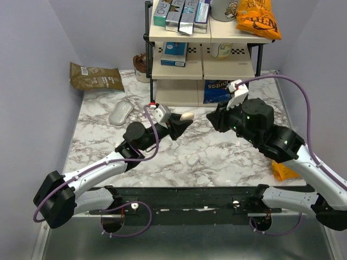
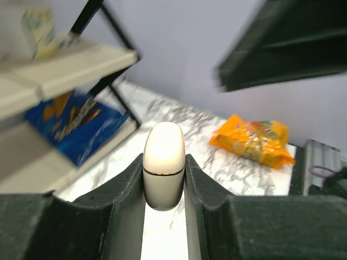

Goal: Insert the wireless bluetooth earbuds into the charging case
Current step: Close the charging case with the earbuds inside, then place the charging case with the earbuds at the center of the board.

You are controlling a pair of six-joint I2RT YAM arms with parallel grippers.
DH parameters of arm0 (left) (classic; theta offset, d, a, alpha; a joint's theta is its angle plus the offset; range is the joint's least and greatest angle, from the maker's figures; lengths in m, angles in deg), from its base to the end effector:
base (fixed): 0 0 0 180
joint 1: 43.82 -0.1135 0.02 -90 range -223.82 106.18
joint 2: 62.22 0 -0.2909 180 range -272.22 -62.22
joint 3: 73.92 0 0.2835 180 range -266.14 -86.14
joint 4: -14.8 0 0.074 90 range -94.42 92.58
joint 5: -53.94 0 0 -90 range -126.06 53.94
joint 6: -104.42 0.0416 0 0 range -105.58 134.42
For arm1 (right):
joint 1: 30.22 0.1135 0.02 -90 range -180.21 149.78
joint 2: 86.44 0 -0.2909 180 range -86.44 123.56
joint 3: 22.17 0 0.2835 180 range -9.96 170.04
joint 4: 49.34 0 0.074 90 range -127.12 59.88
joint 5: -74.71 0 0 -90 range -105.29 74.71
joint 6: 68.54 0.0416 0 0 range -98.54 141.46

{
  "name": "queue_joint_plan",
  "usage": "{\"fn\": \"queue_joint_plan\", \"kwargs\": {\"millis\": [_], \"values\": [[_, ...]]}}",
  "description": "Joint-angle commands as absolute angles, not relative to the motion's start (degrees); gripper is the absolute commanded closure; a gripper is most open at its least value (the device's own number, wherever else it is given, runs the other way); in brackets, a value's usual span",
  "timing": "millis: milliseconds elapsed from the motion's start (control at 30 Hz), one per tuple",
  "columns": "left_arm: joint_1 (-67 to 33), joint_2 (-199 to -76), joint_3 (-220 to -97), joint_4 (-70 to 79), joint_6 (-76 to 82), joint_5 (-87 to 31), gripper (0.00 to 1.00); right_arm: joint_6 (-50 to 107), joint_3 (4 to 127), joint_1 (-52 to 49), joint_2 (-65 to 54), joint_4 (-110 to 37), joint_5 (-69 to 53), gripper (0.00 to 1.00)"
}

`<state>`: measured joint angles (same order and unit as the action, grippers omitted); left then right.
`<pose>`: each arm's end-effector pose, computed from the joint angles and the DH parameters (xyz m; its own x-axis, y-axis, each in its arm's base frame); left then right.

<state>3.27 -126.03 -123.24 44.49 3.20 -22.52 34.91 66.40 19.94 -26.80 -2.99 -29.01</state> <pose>0.1811 -0.2092 0.3336 0.0066 -0.2850 -0.9585 0.8841 0.4496 -0.1276 0.1551 0.1705 0.4674 -0.3263 -0.0384 -0.9445 -0.5399 0.8278 0.1529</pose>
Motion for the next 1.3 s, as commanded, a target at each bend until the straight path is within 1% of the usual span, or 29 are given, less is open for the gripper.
{"fn": "queue_joint_plan", "kwargs": {"millis": [0,33,67,167,233,367,400,600,700,933,967,1033,1133,1167,1267], "values": [[-4.44,-127.51,-121.40,32.83,-15.31,-26.57,1.00,39.65,59.93,18.92,-29.30,-4.42,-37.35,0.61],[-6.10,-128.39,-120.86,32.03,-18.42,-25.70,1.00,39.92,58.61,18.83,-29.57,-5.56,-37.35,0.57],[-7.60,-129.36,-120.42,31.68,-20.71,-21.86,1.00,40.35,56.34,18.91,-29.66,-5.92,-37.44,0.52],[-11.74,-134.72,-119.63,31.76,-28.72,-18.06,1.00,41.23,53.43,18.83,-29.40,-6.80,-36.82,0.47],[-13.32,-139.29,-120.06,34.05,-31.01,-16.90,1.00,41.85,52.28,18.92,-29.40,-7.15,-36.73,0.46],[-13.68,-147.90,-126.12,30.36,-31.01,-15.94,1.00,42.12,50.34,18.91,-29.57,-7.42,-36.82,0.45],[-13.68,-151.22,-127.87,30.36,-31.19,-15.67,1.00,42.03,50.08,18.92,-29.57,-7.33,-37.08,0.45],[-14.82,-162.39,-133.50,30.09,-33.38,-16.46,1.00,42.99,48.32,18.74,-29.75,-7.24,-37.09,0.41],[-15.43,-166.44,-136.84,28.08,-33.39,-16.64,1.00,43.17,47.79,18.74,-29.66,-7.24,-36.56,0.41],[-16.49,-171.11,-141.33,21.05,-31.55,-18.57,1.00,42.29,47.53,18.74,-29.75,-7.33,-37.35,0.41],[-16.58,-171.47,-141.86,20.00,-31.02,-18.83,0.93,42.20,47.53,18.83,-29.66,-7.33,-37.35,0.40],[-16.93,-172.43,-142.39,18.76,-30.58,-19.18,0.90,42.20,47.61,18.74,-29.57,-7.24,-37.70,0.40],[-17.19,-173.05,-142.57,17.79,-30.31,-19.10,0.77,41.94,47.53,18.74,-29.49,-7.24,-37.88,0.40],[-17.28,-173.23,-142.57,17.70,-30.31,-19.01,0.70,41.94,47.53,18.74,-29.49,-7.24,-38.05,0.40],[-17.46,-172.70,-142.74,15.68,-29.44,-19.45,0.61,41.94,47.26,18.74,-29.66,-7.33,-38.40,0.40]]}}
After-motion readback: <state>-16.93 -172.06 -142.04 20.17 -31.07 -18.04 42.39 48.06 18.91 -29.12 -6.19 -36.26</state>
